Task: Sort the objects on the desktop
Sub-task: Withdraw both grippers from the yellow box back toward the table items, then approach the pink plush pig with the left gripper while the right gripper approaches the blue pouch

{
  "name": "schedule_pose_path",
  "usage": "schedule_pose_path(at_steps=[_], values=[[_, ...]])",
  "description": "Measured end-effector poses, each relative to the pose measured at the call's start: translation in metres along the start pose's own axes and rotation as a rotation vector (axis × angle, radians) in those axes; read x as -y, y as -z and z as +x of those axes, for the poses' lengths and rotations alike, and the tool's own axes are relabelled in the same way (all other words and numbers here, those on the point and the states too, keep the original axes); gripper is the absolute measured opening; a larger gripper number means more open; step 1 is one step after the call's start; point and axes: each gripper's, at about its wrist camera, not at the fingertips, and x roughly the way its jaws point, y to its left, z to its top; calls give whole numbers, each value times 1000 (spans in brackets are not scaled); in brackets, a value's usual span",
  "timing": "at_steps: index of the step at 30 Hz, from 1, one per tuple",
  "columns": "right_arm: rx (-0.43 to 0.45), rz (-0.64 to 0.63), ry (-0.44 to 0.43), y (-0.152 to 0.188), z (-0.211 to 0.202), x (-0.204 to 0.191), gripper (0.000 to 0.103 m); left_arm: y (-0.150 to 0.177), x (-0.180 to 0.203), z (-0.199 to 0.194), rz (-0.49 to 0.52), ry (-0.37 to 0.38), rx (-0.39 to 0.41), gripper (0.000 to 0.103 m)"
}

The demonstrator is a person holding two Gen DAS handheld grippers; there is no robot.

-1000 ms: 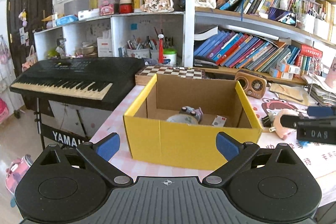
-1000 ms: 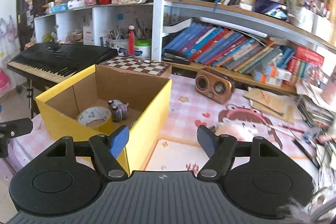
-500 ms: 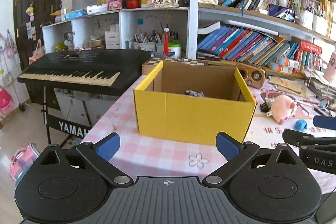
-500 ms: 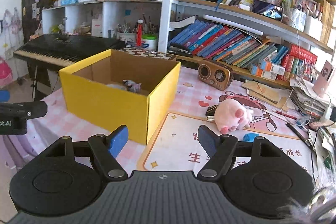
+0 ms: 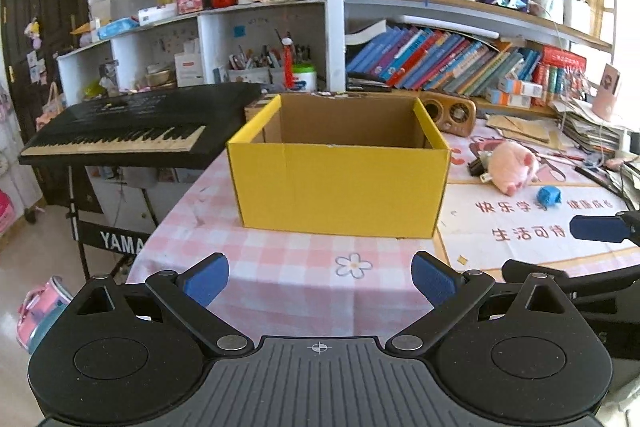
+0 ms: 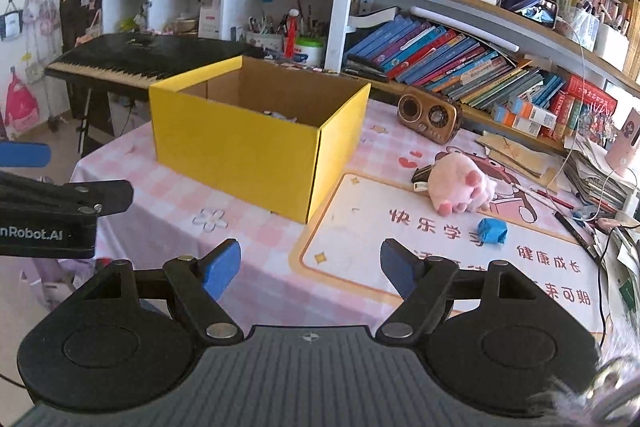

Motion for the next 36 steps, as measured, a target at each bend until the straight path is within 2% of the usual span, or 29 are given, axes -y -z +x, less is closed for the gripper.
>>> schedule_pose_path(at_steps=[8, 14, 20, 36], values=[[-28, 9, 10, 11, -8, 2, 79, 4, 7, 0, 10, 39, -23, 100], [-49, 35, 49, 20, -12, 11, 81, 6, 18, 4, 21, 75, -42, 100], [-75, 77, 105, 29, -13, 28, 82, 5, 35, 11, 65, 127, -56, 100], [-110, 137, 177, 36, -5, 81, 82, -9, 92, 37, 147, 226, -78, 100]])
